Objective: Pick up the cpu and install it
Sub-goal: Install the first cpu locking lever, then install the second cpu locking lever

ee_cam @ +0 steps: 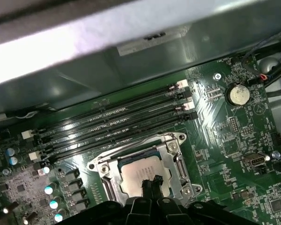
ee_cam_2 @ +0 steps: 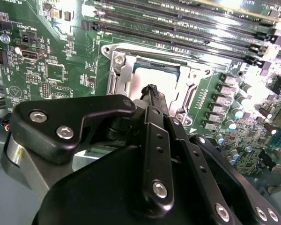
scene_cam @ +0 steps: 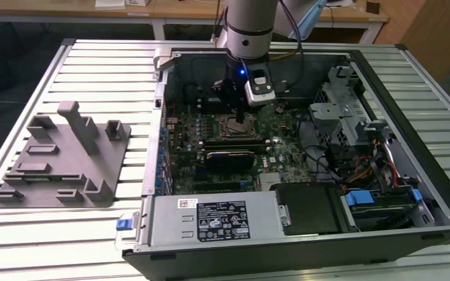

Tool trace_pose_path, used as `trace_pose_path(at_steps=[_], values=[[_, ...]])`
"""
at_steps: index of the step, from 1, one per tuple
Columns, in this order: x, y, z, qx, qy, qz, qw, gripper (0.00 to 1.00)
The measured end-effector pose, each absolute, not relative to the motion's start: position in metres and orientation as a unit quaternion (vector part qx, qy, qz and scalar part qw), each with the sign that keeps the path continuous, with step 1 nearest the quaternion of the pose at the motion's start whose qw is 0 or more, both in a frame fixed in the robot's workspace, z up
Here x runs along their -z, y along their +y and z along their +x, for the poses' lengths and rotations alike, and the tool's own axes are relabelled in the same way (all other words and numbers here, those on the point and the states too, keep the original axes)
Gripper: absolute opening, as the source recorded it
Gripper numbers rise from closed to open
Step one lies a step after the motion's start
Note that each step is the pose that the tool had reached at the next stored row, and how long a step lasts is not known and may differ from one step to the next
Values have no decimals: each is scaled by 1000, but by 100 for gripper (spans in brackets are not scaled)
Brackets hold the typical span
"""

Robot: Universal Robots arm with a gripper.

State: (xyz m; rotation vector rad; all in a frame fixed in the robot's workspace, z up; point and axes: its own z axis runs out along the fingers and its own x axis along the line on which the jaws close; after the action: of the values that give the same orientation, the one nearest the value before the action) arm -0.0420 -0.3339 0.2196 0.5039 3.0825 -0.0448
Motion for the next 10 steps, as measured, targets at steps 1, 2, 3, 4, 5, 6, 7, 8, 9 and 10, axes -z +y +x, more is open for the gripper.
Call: trace_pose_path(at_steps=[1, 2, 3, 4, 5, 6, 7, 8, 9, 10], values=[[-220, -335, -42, 14, 987, 161, 9, 11], [-220, -336, -42, 14, 987, 161, 9, 11], [-220, -337, -42, 14, 987, 160, 9, 11], [-220, -337, -42, 14, 987, 160, 9, 11], [-220, -338, -42, 14, 987, 160, 9, 11], [-220, -338, -42, 14, 987, 160, 9, 11], [-220, -338, -42, 14, 987, 160, 9, 11], [-220, -338, -42, 14, 987, 159, 9, 11], [-220, -338, -42, 14, 987, 159, 9, 11], [-220, -338, -42, 14, 987, 159, 9, 11]])
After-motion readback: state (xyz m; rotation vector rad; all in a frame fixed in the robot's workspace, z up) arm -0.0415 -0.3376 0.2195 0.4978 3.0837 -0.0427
